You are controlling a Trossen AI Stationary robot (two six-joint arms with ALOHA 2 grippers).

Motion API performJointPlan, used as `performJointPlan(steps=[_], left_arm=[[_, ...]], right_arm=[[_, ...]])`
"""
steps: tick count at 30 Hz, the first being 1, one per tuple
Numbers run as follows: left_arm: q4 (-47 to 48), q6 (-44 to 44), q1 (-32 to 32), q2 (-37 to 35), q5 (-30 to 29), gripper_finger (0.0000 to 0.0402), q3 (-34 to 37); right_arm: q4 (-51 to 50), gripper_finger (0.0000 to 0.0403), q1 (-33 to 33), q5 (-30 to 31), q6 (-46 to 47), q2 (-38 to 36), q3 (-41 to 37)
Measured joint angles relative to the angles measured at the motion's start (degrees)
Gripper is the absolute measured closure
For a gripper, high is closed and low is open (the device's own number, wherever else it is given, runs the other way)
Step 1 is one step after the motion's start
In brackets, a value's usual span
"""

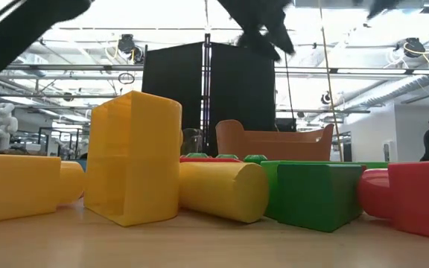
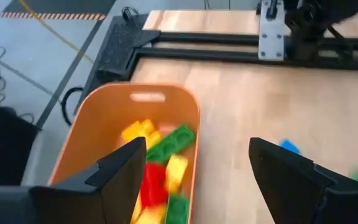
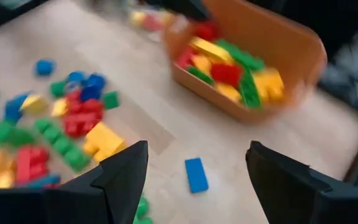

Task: Sort blocks by size
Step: Put the small blue block into the transparent bin

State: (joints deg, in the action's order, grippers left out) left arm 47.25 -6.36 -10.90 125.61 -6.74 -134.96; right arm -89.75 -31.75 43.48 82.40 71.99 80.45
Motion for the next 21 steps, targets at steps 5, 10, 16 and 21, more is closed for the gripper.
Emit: performJointPlan(steps=[5,10,16,21], left_arm=[[10.32,2.41,0.55,-8.81,-0.37,0.0114,0.0],[17.29,4.58,-0.16,-17.48,-0.9,0.0114,-0.02],[19.78,6.06,-0.02,-26.02,-3.39,0.0114,-0.04],[20.27,6.06,0.6,-30.83,-3.82,0.0114,-0.02]], right_arm=[[2.27,0.0163,3.62,-10.0,21.16,0.33,-16.45],[18.21,0.0205,5.77,-19.44,29.55,-1.75,-31.37],[27.49,0.0258,10.29,-21.3,31.16,-3.63,-39.8],[36.31,0.0338,14.23,-23.67,27.2,-2.87,-42.63]])
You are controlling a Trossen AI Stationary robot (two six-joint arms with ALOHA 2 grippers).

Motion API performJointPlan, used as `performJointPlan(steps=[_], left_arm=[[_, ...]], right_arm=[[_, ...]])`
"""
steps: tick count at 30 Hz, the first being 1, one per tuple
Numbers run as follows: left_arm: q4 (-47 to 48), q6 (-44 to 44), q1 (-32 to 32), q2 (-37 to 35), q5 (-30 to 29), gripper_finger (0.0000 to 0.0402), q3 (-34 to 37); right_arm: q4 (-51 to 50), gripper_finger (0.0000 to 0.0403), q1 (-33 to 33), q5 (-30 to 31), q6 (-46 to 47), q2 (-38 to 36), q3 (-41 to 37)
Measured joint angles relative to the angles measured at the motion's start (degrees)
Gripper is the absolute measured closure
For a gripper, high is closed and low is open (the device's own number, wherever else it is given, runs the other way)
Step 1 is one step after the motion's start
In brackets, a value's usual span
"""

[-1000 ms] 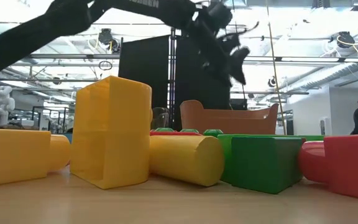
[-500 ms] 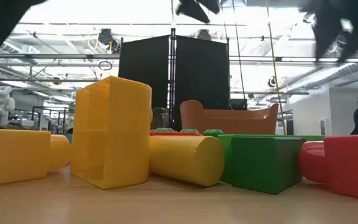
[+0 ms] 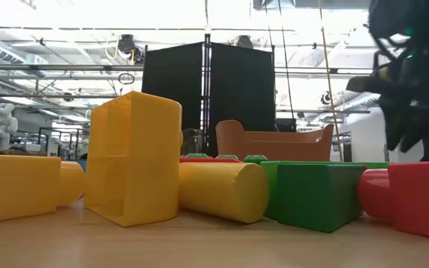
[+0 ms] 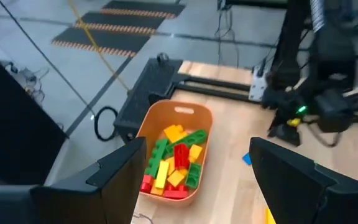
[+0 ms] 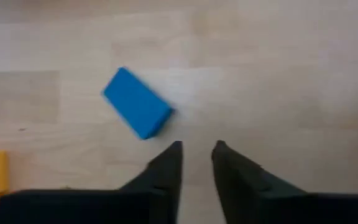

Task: Sort blocks by size
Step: Put the small blue block into the transparent bin

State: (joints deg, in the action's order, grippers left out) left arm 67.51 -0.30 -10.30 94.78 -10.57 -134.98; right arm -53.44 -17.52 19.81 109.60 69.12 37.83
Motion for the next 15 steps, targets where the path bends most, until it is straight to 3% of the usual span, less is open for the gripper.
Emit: performJointPlan(steps=[2,4,11,15], left_arm=[[0.84,-0.02,0.06,-1.42,-0.33,0.0114,-0.02],[2.34,-0.05,0.04,-2.53,-0.88,0.0114,-0.02],[7.81,-0.04,0.07,-4.51,-1.03,0.0114,0.02],[10.61,-0.04,0.1,-4.5,-0.96,0.0114,0.04]], right_arm=[[2.33,0.0379,1.74,0.31,-1.66,1.03,-0.37],[3.03,0.0395,3.39,0.9,-2.31,2.09,-0.4],[1.43,0.0399,8.47,-2.45,-5.28,7.03,-0.4],[5.49,0.04,10.92,-5.19,-8.43,11.01,-0.4]])
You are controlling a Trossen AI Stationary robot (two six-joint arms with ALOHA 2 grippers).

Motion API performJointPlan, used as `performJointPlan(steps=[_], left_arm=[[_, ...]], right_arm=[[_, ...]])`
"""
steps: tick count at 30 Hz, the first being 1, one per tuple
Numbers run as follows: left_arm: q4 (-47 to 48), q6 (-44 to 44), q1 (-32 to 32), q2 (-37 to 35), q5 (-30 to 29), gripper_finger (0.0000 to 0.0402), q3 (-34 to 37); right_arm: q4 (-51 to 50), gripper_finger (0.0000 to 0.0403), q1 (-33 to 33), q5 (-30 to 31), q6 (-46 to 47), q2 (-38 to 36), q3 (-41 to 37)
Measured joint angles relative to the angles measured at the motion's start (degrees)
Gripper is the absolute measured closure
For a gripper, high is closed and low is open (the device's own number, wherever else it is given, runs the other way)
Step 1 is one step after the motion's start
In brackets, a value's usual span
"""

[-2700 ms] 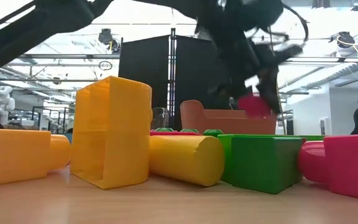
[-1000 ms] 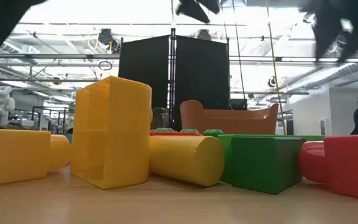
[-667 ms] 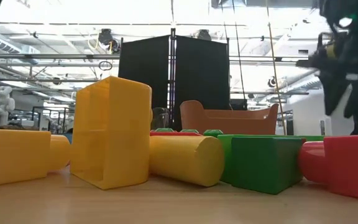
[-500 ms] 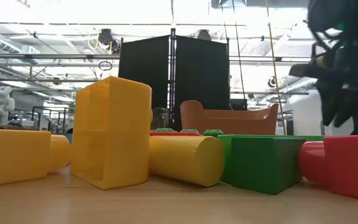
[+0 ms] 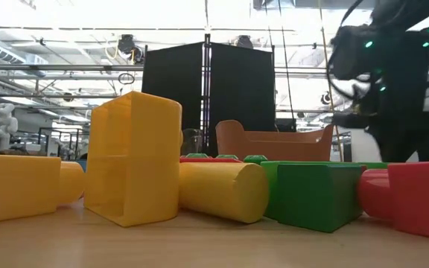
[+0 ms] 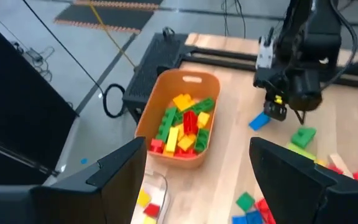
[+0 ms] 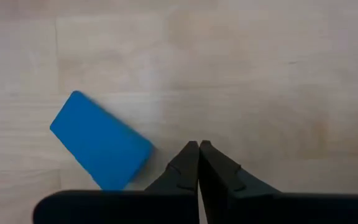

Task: Sort blocks by size
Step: Put the small blue block into the transparent bin

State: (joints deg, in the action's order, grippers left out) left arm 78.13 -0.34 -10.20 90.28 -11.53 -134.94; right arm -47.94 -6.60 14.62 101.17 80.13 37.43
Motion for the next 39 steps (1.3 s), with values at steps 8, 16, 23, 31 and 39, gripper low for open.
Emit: performJointPlan(steps=[8,16,23,31,39], left_arm=[[2.6,-0.02,0.01,-0.02,0.09,0.0114,0.0],[5.12,0.07,0.11,-0.11,0.33,0.0114,0.0],[6.59,1.59,0.22,-0.13,0.94,0.0114,0.0],[10.49,19.78,3.12,-0.04,-4.41,0.0114,10.46],[-4.49,7.05,14.7,-0.12,-12.43,0.0114,34.27]], right_arm=[[10.54,0.0401,4.24,-0.77,-10.28,8.22,2.46],[23.04,0.0402,8.8,1.94,-31.01,12.96,12.98],[18.43,0.0403,10.42,2.5,-39.21,16.21,24.6],[8.08,0.0403,7.55,7.63,-47.92,7.46,40.95],[-3.52,0.0403,-0.46,21.61,-55.63,-7.04,53.49]])
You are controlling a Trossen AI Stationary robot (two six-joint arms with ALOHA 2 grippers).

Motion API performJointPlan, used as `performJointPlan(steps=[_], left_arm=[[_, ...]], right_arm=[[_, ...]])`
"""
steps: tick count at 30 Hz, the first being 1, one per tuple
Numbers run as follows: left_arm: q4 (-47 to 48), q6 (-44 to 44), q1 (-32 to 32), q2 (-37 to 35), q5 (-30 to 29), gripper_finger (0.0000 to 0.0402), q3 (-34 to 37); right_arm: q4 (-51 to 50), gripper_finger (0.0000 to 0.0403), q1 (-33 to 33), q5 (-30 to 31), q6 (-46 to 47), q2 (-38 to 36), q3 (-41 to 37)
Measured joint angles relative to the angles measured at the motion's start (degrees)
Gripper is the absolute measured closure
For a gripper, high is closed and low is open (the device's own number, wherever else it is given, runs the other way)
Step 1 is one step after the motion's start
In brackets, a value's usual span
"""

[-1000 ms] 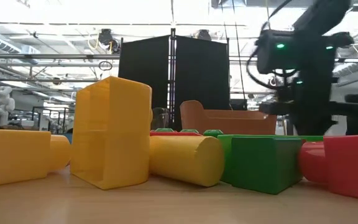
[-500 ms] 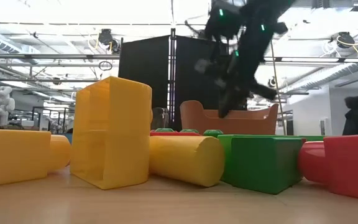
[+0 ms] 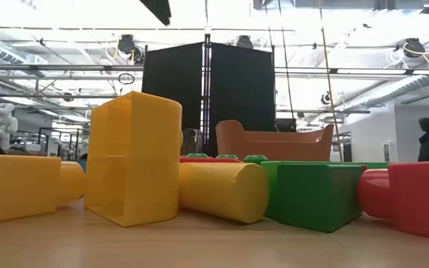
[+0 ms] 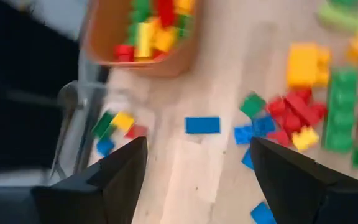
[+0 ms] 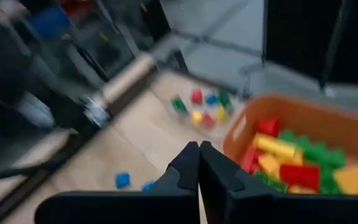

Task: Sort blocks by size
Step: Put the small blue block into the transparent bin

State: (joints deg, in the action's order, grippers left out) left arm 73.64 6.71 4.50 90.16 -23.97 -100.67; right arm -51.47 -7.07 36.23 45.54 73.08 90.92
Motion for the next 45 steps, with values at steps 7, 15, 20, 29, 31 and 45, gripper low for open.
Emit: performJointPlan(steps=[7,15,20,29,31,45], left_arm=[[-17.97,-23.66,-1.63,0.08,15.02,0.0114,18.72],[-34.05,-44.23,-9.1,2.71,23.32,0.0114,26.65],[-33.52,-53.41,-14.3,6.94,23.65,0.0114,26.67],[-34.22,-38.33,-19.92,14.09,22.38,0.0114,26.67],[-33.36,-28.69,-19.94,15.06,20.68,0.0114,26.67],[-34.07,26.66,-19.22,15.4,11.26,0.0114,26.6]], right_arm=[[-1.34,0.0403,-4.42,1.87,-3.48,-9.33,0.98],[-5.66,0.0403,-5.6,1.02,-4.44,-8.38,0.89],[-7.23,0.0403,-6.79,0.91,-4.34,-6.61,0.89],[-7.62,0.0403,-8.54,0.91,-4.27,-5.7,0.87],[-7.6,0.0403,-8.91,0.94,-4.27,-5.69,0.87],[-7.6,0.0403,-9.56,1.29,-4.88,-5.71,0.89]])
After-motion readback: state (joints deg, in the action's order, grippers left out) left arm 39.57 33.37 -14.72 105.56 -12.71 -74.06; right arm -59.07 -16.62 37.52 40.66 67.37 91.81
